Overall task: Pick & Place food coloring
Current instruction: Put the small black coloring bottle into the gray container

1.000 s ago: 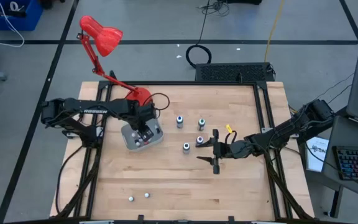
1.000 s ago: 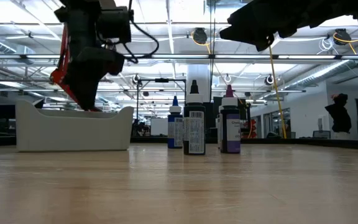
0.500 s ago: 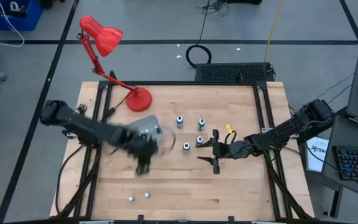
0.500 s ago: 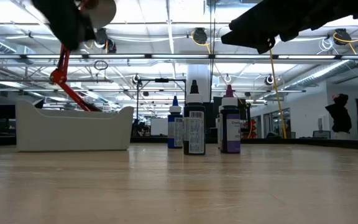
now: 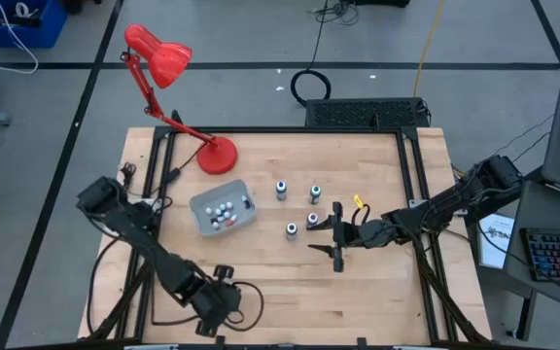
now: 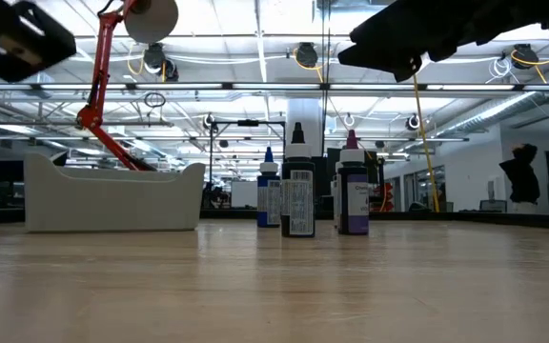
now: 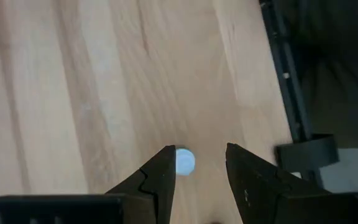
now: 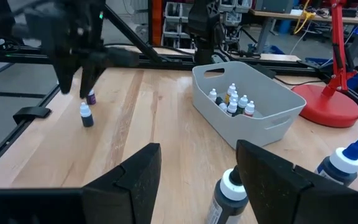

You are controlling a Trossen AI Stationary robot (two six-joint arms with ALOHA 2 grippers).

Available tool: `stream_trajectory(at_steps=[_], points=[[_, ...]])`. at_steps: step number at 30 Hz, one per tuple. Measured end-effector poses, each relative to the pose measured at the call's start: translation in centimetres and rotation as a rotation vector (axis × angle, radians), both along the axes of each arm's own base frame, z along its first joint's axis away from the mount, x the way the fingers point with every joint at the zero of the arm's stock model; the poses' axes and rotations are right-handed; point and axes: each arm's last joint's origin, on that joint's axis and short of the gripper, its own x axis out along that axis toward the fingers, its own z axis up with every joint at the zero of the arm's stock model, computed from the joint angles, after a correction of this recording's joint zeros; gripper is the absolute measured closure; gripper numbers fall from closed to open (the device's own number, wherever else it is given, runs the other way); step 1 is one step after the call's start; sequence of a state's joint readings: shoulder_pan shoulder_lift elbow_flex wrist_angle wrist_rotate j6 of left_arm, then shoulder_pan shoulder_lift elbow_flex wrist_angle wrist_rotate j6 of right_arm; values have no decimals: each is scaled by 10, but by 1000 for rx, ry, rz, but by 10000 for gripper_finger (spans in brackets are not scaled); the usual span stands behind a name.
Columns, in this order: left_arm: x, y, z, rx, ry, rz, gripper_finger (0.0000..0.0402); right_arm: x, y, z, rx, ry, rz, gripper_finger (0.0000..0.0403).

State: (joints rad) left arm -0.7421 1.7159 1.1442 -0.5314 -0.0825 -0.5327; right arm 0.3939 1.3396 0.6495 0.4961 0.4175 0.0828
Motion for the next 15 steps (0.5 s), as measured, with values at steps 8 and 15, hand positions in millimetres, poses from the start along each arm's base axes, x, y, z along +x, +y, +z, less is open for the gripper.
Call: stream_trajectory(at_steps=[8,15], points=[[7,2,-12,24,26,14,256,0,0,-1,8,7,-1,206],[4,5,-14,63,46,40,256,0,0,-1,8,7,0,206]])
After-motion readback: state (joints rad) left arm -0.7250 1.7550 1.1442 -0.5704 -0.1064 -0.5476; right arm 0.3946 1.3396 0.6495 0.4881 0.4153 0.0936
